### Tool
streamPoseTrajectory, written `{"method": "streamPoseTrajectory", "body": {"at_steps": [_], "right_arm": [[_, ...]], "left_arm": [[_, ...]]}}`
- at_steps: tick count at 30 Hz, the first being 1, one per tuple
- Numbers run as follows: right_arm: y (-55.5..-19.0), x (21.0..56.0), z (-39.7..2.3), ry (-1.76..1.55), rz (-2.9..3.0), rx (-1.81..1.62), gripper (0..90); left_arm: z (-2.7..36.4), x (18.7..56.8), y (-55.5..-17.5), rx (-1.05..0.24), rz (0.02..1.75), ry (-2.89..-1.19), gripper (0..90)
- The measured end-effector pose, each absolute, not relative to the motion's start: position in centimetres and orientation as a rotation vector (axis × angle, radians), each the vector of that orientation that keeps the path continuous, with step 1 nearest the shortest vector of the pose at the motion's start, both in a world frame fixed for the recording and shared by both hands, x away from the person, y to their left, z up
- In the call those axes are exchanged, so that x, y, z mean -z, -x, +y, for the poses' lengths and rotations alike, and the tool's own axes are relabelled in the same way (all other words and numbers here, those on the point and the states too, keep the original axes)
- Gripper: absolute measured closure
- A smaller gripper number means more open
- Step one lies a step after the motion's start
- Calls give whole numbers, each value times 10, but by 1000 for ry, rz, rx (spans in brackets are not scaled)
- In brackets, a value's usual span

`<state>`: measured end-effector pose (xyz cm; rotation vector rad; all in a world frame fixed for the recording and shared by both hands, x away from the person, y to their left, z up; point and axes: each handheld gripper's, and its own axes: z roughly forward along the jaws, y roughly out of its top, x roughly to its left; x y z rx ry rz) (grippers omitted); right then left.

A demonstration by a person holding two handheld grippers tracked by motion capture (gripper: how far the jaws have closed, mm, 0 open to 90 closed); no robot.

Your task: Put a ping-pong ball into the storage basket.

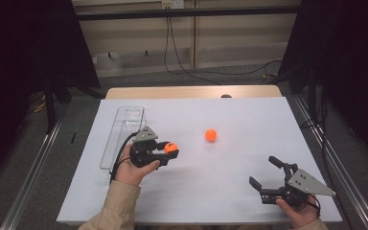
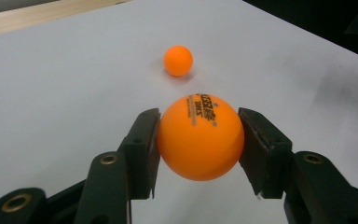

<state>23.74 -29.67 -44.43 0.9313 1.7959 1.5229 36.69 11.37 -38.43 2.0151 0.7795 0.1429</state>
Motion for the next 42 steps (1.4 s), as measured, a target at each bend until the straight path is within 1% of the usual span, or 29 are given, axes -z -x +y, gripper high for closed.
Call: {"method": "streamPoseTrajectory", "body": {"at_steps": [15,42], "right_arm": [[-237,444,-297,-930,1795,-1523,41],[-237,444,-297,-929,1795,-1524,41]], "left_arm": [[123,384,-369,-149,812,-2004,509],[141,383,-374,-204,862,-2009,509]]}}
